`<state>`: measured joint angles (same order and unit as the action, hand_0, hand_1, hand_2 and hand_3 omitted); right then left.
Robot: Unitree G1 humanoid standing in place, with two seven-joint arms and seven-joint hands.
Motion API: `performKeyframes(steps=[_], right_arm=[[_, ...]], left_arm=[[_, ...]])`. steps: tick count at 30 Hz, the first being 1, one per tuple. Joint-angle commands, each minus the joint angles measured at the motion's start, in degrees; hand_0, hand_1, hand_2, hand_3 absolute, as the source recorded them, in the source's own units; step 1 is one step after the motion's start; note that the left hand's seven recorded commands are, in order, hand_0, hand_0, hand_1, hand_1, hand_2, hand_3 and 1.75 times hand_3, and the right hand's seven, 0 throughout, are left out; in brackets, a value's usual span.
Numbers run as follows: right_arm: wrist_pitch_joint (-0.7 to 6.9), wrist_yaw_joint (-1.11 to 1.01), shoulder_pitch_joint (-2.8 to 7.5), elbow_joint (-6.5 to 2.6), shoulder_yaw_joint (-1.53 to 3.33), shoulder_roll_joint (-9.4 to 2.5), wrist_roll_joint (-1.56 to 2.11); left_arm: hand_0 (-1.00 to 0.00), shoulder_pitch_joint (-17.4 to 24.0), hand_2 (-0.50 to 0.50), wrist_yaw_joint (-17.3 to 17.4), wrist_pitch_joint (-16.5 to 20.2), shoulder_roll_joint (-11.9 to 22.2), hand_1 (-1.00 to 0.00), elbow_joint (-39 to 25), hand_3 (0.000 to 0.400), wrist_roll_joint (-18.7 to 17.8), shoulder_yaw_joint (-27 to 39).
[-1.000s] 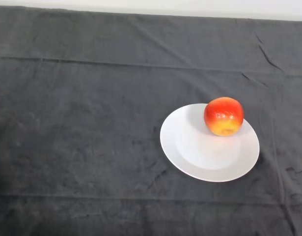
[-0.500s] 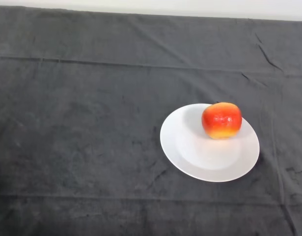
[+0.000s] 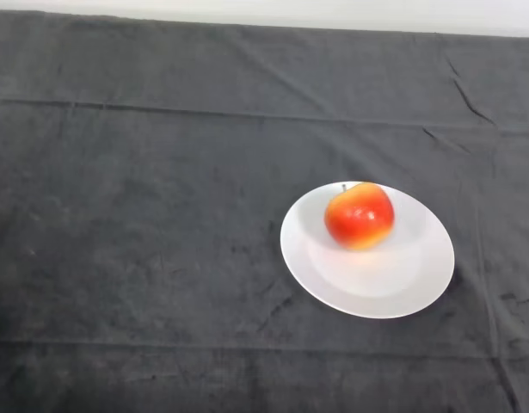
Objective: Move the apple to the plate
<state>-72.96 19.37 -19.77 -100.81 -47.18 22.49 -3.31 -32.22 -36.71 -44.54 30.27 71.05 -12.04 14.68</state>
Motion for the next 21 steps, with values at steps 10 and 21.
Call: performKeyframes(steps=[10,21], right_arm=[[3.13,-0.16,5.37,-3.34,-0.57,-8.10,-0.02],[3.14,-0.15,5.38,-3.31,-0.57,-8.11,-0.04]], left_arm=[[0.00,1.1,0.00,0.2,-0.3,1.0,0.00,0.2,0.000,2.3,1.7],[0.00,1.1,0.00,0.6,-0.1,0.7,0.00,0.1,0.000,2.9,2.3]])
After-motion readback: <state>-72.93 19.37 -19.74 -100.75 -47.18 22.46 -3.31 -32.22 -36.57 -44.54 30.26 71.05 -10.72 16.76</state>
